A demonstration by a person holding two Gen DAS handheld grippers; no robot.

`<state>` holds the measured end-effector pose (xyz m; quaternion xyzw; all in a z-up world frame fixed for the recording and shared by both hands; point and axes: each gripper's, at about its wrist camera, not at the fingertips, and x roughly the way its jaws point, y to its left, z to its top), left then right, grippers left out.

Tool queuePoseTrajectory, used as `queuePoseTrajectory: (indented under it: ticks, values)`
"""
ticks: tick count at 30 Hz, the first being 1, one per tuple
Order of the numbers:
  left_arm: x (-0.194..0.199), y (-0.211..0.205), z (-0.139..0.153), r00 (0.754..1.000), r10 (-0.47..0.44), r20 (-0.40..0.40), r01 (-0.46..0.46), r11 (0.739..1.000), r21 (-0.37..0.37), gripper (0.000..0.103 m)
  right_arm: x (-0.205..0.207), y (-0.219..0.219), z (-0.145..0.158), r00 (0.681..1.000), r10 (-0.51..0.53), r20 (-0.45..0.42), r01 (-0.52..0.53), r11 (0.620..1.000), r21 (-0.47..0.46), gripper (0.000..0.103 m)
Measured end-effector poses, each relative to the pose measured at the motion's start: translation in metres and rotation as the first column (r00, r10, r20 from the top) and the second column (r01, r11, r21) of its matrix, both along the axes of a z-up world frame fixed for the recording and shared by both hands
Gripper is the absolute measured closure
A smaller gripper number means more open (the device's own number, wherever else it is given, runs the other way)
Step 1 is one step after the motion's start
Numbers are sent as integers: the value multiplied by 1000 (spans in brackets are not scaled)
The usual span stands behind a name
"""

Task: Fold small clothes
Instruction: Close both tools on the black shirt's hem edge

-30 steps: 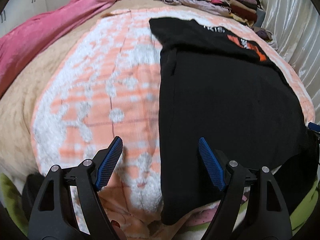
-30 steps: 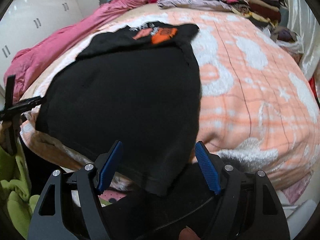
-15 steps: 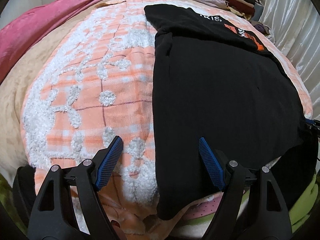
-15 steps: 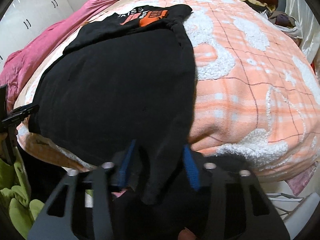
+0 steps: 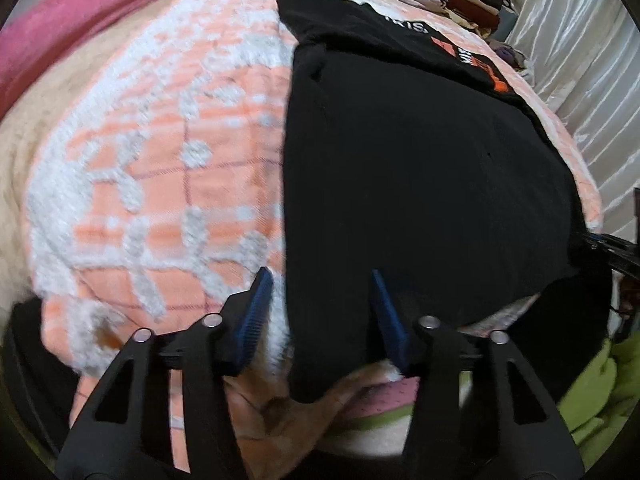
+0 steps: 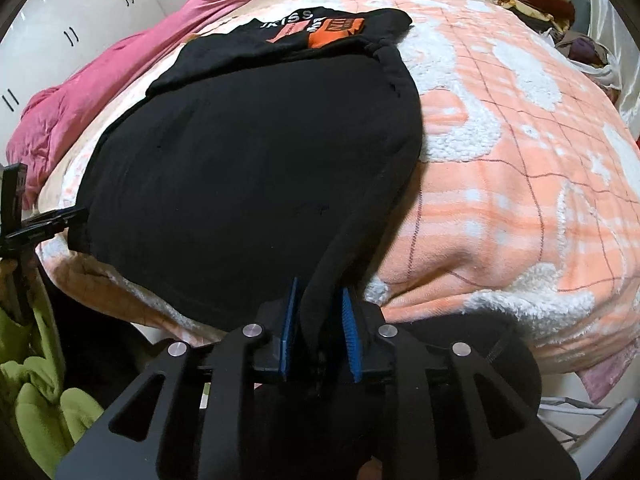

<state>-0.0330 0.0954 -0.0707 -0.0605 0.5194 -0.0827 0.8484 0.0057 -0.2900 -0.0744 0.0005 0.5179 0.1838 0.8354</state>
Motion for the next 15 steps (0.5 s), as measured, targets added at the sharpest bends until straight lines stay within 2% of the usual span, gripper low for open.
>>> queuePoseTrajectory:
  ticks: [2,4,6,12,15]
  values:
    - [0,-5,0,1000,-11,4,11,1000,29,62,1,-2,0,1000,-13,3,13,1000,11,82]
    - [2,-5,0,1000,-3,-1,3,1000,30,72,2,-1,0,1000,-19,5,19,1000,15,84]
    - [3,-8,1,1000,-7,6,6,999,42,86,1,-2,0,1000,-25,6,25,1000,18,92]
    - [1,-6,10,1000,-14,19,13,999,46,98,-4,-16,11,998,-50,30,47,996,71,94]
    - [0,-2,18,999,-15,30,14,1000,22,99,-5,-23,20,997,-57,51,51,992,112,94]
